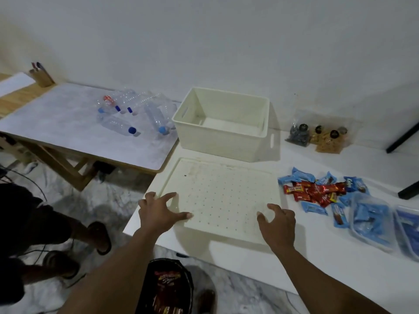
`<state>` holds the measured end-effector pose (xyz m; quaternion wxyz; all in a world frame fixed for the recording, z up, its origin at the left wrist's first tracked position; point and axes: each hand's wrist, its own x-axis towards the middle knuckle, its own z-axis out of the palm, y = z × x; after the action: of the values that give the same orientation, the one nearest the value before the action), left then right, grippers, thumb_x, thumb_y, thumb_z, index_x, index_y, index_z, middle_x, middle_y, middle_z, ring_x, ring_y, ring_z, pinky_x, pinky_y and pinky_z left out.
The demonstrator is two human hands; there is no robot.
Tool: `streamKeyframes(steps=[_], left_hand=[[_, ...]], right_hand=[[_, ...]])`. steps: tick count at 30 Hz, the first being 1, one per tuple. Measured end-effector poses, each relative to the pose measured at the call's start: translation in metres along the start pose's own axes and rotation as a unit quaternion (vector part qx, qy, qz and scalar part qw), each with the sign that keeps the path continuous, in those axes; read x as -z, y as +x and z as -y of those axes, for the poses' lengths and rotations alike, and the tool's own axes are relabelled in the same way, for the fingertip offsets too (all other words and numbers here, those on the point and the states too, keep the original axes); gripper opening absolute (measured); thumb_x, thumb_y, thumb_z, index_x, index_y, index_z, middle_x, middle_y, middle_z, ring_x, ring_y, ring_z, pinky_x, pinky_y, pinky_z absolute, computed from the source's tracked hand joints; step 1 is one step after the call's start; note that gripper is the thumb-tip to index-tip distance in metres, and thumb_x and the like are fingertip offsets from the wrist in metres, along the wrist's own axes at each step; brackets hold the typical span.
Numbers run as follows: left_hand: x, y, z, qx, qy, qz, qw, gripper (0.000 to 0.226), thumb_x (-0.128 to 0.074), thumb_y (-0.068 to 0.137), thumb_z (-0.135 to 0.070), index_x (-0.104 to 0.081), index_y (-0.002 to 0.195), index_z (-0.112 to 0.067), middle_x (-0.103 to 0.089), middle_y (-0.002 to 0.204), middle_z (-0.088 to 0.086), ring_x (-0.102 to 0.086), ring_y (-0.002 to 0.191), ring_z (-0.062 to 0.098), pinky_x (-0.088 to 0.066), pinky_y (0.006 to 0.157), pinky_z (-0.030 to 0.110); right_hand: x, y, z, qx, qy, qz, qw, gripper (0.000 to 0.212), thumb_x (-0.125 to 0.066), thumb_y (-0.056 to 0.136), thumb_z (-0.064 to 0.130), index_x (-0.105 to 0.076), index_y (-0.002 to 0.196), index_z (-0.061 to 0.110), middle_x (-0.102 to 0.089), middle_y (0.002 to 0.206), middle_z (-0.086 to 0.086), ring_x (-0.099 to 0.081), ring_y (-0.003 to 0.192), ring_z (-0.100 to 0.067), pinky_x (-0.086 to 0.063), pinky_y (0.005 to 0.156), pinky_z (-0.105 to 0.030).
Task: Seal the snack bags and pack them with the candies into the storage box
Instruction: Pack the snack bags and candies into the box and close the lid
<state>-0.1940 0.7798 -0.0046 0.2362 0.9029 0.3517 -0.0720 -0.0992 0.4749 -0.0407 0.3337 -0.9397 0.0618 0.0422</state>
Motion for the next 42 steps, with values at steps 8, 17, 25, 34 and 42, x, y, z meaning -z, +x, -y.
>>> streamKeyframes(steps=[8,17,25,34,42], left_hand=[[-0.021,0.024,0.038,0.031,0.02,0.064,0.997,0.104,-0.072,0.044,-0.087,-0.049,0.138,-0.047,-0.032,0.149,0.012,-0.023,0.14,0.036,-0.032,0.111,0.051],[-0.031,0.058,0.037,-0.011,0.098,0.174,0.98,0.082,-0.069,0.078,-0.063,-0.036,0.149,-0.038,-0.018,0.161,0.009,-0.02,0.145,0.038,-0.029,0.113,0.052],[-0.017,0.09,-0.027,-0.077,0.025,0.284,0.955,0.077,-0.074,0.082,-0.044,-0.04,0.148,-0.026,-0.044,0.152,0.005,-0.045,0.136,0.027,-0.042,0.109,0.038],[-0.016,0.112,-0.178,-0.206,-0.001,0.292,0.934,0.061,-0.074,0.081,-0.05,-0.057,0.135,-0.027,-0.055,0.143,0.001,-0.053,0.13,0.018,-0.04,0.108,0.032],[-0.048,0.097,-0.329,-0.325,-0.034,0.271,0.905,0.053,-0.071,0.087,-0.045,-0.058,0.135,-0.026,-0.048,0.148,-0.002,-0.046,0.135,0.016,-0.035,0.108,0.027]], right_hand=[[-0.042,0.001,0.003,-0.051,-0.038,0.09,0.994,0.045,-0.069,0.084,0.04,-0.06,0.126,0.024,-0.048,0.128,-0.015,-0.048,0.122,-0.033,-0.044,0.099,-0.04],[-0.07,0.019,0.027,-0.134,-0.152,0.215,0.955,0.058,-0.059,0.085,0.046,-0.047,0.138,0.027,-0.039,0.141,-0.01,-0.04,0.133,-0.033,-0.037,0.108,-0.047],[-0.037,0.052,0.058,-0.104,-0.116,0.232,0.96,0.061,-0.064,0.08,0.046,-0.051,0.136,0.026,-0.044,0.139,-0.01,-0.049,0.127,-0.031,-0.045,0.105,-0.044],[0.069,0.114,0.037,-0.059,-0.061,0.113,0.99,0.032,-0.068,0.08,0.031,-0.066,0.104,0.012,-0.065,0.11,-0.004,-0.062,0.109,-0.028,-0.049,0.087,-0.032],[0.155,0.185,-0.02,-0.105,-0.017,0.045,0.993,0.036,-0.067,0.082,0.024,-0.063,0.116,0.013,-0.066,0.115,-0.011,-0.065,0.103,-0.025,-0.045,0.076,-0.02]])
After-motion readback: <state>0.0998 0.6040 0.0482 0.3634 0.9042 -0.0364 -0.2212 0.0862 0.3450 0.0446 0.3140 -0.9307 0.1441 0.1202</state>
